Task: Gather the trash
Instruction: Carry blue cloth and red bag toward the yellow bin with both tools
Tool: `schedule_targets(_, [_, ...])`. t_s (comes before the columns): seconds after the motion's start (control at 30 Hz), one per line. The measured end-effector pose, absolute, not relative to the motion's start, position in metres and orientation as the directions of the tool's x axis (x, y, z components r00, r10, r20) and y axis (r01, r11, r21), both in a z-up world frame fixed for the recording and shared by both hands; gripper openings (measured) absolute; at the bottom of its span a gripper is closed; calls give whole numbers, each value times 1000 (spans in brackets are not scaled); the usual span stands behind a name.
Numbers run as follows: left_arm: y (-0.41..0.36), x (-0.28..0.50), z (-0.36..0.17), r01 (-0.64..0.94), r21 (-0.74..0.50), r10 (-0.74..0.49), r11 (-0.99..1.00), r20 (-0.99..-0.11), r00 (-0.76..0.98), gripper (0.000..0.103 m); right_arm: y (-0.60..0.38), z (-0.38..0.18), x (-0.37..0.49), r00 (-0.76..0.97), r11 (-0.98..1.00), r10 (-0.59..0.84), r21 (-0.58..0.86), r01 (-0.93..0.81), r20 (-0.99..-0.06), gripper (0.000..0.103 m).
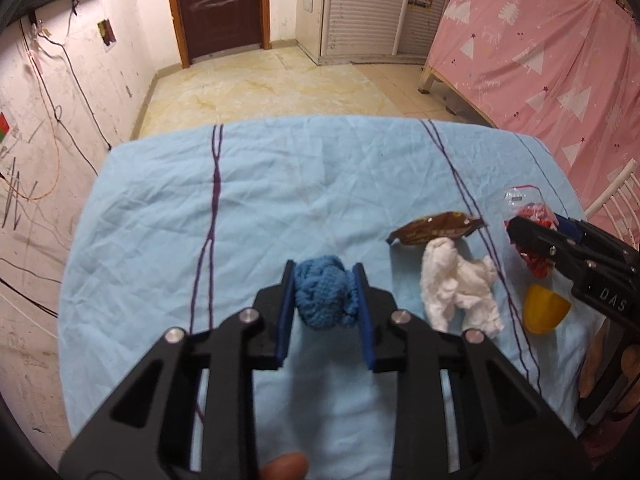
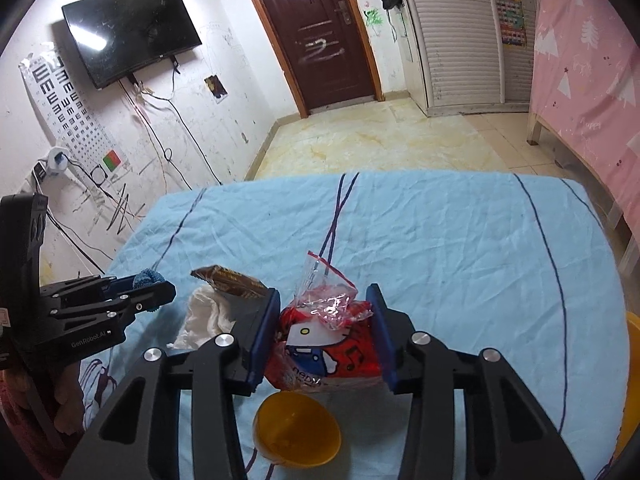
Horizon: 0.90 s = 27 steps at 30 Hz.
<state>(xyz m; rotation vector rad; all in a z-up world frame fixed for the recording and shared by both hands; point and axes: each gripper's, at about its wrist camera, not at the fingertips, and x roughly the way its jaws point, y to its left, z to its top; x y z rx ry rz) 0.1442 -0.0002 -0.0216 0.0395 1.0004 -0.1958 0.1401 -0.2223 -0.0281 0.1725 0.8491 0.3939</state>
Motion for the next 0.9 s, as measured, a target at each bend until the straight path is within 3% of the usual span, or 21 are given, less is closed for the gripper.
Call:
schedule_targets(0.5, [-54,113,32,256,-7,-169,967,-768,618,26,-281,7,102,712,909,399,350,-226,-578,38])
schedule_targets(0.9, [-132,109,39,361,43,-204,932,-759,618,26,-340,10,80,773,911,352,384,-152,-528,38])
